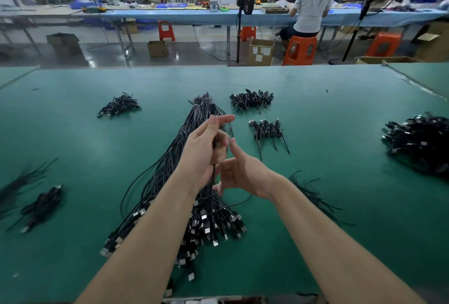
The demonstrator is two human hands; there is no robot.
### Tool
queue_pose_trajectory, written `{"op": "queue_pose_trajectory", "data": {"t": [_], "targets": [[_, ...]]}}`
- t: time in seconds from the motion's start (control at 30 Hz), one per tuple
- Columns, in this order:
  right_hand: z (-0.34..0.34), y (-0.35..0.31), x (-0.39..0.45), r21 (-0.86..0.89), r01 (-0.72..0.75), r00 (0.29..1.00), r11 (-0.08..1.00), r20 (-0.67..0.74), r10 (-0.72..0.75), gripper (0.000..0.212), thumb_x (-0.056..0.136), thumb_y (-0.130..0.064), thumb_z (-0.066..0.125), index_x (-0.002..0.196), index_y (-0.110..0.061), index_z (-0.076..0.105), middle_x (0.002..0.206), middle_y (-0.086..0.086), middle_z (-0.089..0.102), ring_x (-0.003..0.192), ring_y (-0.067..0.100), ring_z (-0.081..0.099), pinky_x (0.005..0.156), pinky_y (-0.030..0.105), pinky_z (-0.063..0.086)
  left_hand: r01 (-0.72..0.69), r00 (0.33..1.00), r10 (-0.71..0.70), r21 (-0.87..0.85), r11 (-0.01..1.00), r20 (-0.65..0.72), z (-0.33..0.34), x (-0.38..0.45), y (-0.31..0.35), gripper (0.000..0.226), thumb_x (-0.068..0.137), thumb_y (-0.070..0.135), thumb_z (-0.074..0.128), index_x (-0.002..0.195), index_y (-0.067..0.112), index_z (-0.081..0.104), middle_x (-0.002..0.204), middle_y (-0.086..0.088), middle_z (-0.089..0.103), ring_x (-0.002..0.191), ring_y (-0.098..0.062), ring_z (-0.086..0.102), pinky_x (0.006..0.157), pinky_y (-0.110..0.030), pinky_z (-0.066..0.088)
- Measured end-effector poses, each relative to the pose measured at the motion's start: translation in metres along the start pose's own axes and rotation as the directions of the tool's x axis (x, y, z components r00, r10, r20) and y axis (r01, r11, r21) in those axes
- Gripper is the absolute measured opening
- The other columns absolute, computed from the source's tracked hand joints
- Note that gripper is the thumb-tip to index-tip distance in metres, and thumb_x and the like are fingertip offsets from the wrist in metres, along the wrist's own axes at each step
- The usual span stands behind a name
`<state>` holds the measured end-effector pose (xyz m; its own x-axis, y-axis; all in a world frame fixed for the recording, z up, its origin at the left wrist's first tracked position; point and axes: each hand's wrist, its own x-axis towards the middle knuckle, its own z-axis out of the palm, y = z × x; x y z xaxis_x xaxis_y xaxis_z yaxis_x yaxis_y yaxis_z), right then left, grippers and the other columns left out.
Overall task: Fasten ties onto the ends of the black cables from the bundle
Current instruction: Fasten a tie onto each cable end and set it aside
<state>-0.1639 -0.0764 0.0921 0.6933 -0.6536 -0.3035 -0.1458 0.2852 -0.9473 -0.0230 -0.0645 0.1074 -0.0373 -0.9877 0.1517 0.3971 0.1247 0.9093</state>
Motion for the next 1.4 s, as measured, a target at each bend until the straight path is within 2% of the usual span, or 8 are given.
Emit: {"op": "queue_pose_trajectory", "data": {"t": [0.17, 0.27, 0.43, 0.57, 0.8, 1.0, 1.23, 1.4], "targets": [[0.006, 0.004, -0.002, 0.169, 0.045, 0.999, 0.985, -0.004, -0.045, 0.072, 0.105, -0.056, 0.023, 0.119, 0.003, 0.061, 0.103, 0.019, 0.062, 0.102, 0.024, 0.062, 0.098, 0.041, 0.053, 0.034, 0.992, -0.048, -0.116, 0.993, -0.119, 0.008, -0.005, 0.008, 0.041, 0.091, 0.046, 0.057, 0.089, 0.011, 0.079, 0.066, -0.001, 0.057, 0.044, -0.007, 0.03, 0.039, -0.018, 0.027], [0.006, 0.008, -0.008, 0.257, 0.053, 0.996, 0.965, 0.056, -0.069, 0.05, 0.108, -0.043, 0.03, 0.088, -0.007, 0.058, 0.076, 0.009, 0.06, 0.082, 0.026, 0.068, 0.097, 0.045, 0.054, 0.078, 0.979, -0.108, -0.173, 0.982, -0.173, 0.011, -0.005, 0.012, 0.051, 0.1, 0.042, 0.049, 0.067, 0.011, 0.075, 0.065, -0.003, 0.058, 0.045, -0.008, 0.034, 0.042, -0.02, 0.027], [0.004, 0.019, -0.012, 0.226, 0.061, 0.997, 0.972, 0.025, -0.068, 0.041, 0.103, -0.044, 0.048, 0.07, -0.019, 0.05, 0.06, -0.004, 0.025, 0.051, 0.014, 0.026, 0.055, 0.026, 0.04, 0.069, 0.994, -0.092, -0.339, 0.938, -0.052, 0.005, -0.01, 0.02, 0.056, 0.107, 0.039, 0.033, 0.094, 0.011, 0.08, 0.1, -0.012, 0.076, 0.088, -0.026, 0.074, 0.07, -0.034, 0.06], [0.005, 0.025, -0.008, 0.182, 0.032, 0.999, 0.983, 0.016, -0.035, 0.043, 0.094, -0.048, 0.057, 0.065, -0.019, 0.05, 0.058, -0.005, 0.025, 0.049, 0.012, 0.023, 0.048, 0.022, 0.03, 0.07, 0.997, -0.058, -0.326, 0.943, 0.049, 0.004, -0.015, 0.012, 0.049, 0.107, 0.039, 0.034, 0.122, 0.008, 0.069, 0.113, -0.019, 0.073, 0.128, -0.04, 0.058, 0.107, -0.051, 0.047], [-0.016, 0.034, -0.01, 0.159, -0.086, 0.986, 0.984, 0.153, 0.062, 0.035, 0.091, -0.029, 0.066, 0.065, -0.024, 0.044, 0.059, -0.007, 0.024, 0.05, 0.009, 0.02, 0.047, 0.02, 0.026, 0.248, 0.951, -0.18, -0.274, 0.929, 0.25, -0.004, -0.035, 0.007, 0.047, 0.096, 0.047, 0.048, 0.105, 0.011, 0.077, 0.116, -0.021, 0.072, 0.111, -0.044, 0.067, 0.084, -0.053, 0.059], [-0.041, 0.018, -0.009, 0.314, -0.159, 0.986, 0.936, 0.006, 0.165, 0.041, 0.103, -0.035, 0.048, 0.065, -0.02, 0.046, 0.053, -0.011, 0.021, 0.043, 0.007, 0.02, 0.039, 0.018, 0.03, 0.382, 0.856, -0.314, -0.092, 0.92, 0.411, -0.01, -0.047, 0.003, 0.042, 0.101, 0.037, 0.056, 0.104, -0.002, 0.072, 0.109, -0.03, 0.071, 0.106, -0.05, 0.067, 0.095, -0.055, 0.054], [-0.027, -0.024, -0.017, -0.101, -0.152, 0.964, 0.983, -0.233, 0.126, 0.039, 0.106, -0.034, 0.048, 0.072, -0.017, 0.056, 0.049, -0.01, 0.029, 0.042, 0.008, 0.022, 0.046, 0.023, 0.019, 0.365, 0.928, -0.36, 0.037, 0.93, -0.095, 0.007, -0.04, -0.029, 0.052, 0.109, 0.027, 0.035, 0.1, -0.012, 0.069, 0.106, -0.03, 0.072, 0.102, -0.041, 0.071, 0.094, -0.039, 0.058], [-0.012, -0.035, -0.02, -0.325, -0.038, 0.967, 0.945, -0.251, -0.047, 0.034, 0.107, -0.029, 0.044, 0.083, -0.012, 0.061, 0.05, -0.009, 0.034, 0.046, 0.01, 0.023, 0.047, 0.025, 0.018, 0.317, 0.926, -0.221, 0.31, 0.896, -0.306, -0.002, -0.037, -0.053, 0.041, 0.105, 0.042, 0.047, 0.122, 0.013, 0.071, 0.127, -0.004, 0.07, 0.126, -0.014, 0.06, 0.12, -0.045, 0.032]]}}
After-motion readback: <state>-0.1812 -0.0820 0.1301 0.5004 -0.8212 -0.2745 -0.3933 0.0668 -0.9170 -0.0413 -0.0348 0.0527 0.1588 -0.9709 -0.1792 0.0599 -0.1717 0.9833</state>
